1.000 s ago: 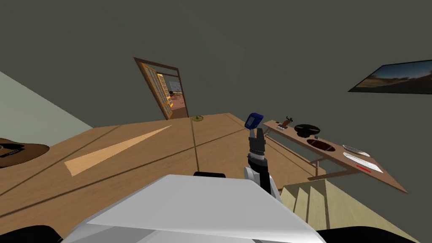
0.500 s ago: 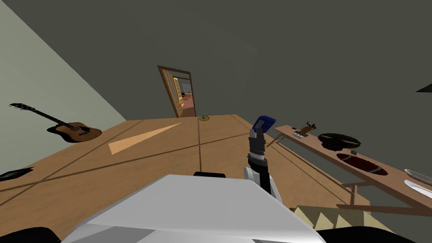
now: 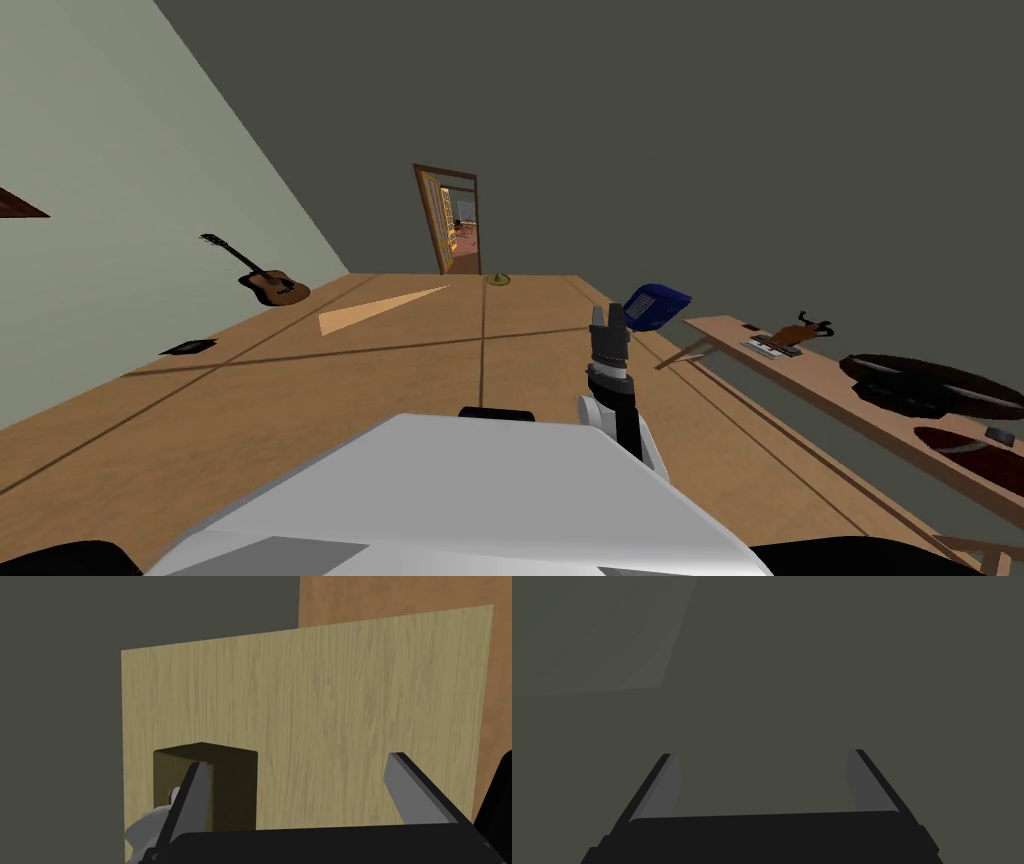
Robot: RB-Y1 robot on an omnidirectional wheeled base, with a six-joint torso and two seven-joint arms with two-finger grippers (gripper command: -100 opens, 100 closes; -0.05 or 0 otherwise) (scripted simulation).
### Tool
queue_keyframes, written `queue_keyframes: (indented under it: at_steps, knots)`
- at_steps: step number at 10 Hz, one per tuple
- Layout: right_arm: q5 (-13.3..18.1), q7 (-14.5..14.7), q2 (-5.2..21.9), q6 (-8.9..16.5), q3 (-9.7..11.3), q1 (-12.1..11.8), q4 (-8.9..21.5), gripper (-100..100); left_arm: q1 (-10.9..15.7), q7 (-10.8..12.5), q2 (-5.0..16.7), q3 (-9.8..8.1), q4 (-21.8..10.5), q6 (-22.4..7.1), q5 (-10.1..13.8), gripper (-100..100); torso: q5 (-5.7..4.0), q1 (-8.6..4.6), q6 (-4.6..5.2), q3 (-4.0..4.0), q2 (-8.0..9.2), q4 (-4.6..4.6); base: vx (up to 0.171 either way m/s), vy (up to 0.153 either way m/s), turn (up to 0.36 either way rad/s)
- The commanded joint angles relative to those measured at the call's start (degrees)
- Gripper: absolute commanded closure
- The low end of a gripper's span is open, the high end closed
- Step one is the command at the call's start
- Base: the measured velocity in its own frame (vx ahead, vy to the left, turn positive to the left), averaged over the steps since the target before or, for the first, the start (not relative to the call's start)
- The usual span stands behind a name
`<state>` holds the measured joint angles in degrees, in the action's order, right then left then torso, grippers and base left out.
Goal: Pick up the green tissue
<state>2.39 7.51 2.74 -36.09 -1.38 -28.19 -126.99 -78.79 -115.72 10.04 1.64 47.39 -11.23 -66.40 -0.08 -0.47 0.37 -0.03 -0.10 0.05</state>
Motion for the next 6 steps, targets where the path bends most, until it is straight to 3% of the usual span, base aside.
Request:
queue_keyframes:
  at_steps: [1, 2, 3, 6]
  knots:
    - [0.0, 0.0, 0.0, 0.0, 0.0, 0.0, 0.0, 0, -0.09, -2.1, -0.14, 0.2, -1.4, -0.55, -0.34, -100, 0.0, 0.0, 0.0, 0.0, 0.0, 0.0, -0.062, -0.067, 0.392]
    - [0.0, 0.0, 0.0, 0.0, 0.0, -0.01, 0.0, 0, -0.09, -2.1, -0.14, 0.2, -1.4, -0.55, -0.34, -100, 0.0, -0.03, -0.04, 0.01, 0.03, 0.0, -0.049, -0.058, 0.278]
    - [0.0, 0.0, 0.0, 0.0, 0.0, 0.0, 0.0, 0, -0.09, -2.1, -0.14, 0.2, -1.4, -0.55, -0.34, -100, 0.0, 0.0, 0.01, -0.01, -0.02, 0.0, -0.022, -0.024, -0.001]
    - [0.0, 0.0, 0.0, 0.0, 0.0, 0.0, 0.0, 0, 0.5, -4.72, -1.11, 0.34, -3.11, -0.9, -1.88, -100, 0.02, 0.07, -0.01, 0.03, 0.07, 0.01, -0.093, -0.041, 0.362]
